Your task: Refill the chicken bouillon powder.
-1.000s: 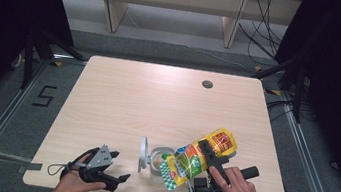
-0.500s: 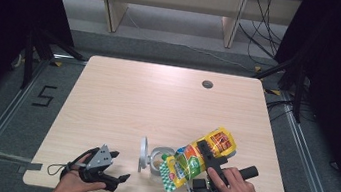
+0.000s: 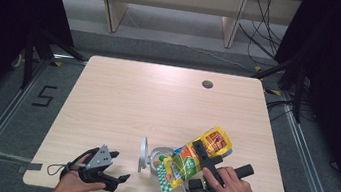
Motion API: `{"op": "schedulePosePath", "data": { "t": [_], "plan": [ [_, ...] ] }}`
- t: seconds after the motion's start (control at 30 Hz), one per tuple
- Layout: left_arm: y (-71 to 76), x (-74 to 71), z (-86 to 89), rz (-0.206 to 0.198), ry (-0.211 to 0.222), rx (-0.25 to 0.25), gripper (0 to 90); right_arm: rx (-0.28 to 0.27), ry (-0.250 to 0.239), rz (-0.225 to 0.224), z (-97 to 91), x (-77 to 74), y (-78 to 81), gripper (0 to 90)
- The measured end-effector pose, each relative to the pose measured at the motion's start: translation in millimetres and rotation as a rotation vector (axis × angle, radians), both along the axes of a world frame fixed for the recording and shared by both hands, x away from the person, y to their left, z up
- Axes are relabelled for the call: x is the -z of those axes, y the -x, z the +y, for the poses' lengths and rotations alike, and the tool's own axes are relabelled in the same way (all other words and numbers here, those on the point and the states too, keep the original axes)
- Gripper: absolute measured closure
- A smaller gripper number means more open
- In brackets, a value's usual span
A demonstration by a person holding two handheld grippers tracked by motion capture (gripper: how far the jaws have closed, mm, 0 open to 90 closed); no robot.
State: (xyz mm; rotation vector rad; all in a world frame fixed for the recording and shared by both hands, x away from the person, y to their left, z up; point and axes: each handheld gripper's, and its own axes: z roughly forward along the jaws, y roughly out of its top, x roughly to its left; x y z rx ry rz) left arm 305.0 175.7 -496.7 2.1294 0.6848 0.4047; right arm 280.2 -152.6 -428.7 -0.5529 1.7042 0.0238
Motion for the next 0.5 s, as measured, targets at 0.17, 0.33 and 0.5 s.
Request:
{"op": "schedulePosePath", "data": {
  "t": [0.17,0.33,0.5],
  "plan": [
    [1.0,0.7,-0.6,0.013,0.011,-0.016,16.6,0.024,-0.013,0.013,2.0,3.4,0.0,41.9],
    [-0.2,0.0,0.2,-0.003,-0.002,0.000,16.6,0.008,0.006,0.003,4.2,2.3,-2.3,41.9],
    [0.0,0.1,0.2,0.005,0.001,0.008,16.6,-0.005,0.037,-0.003,7.9,1.2,-3.4,42.0]
  ]
}}
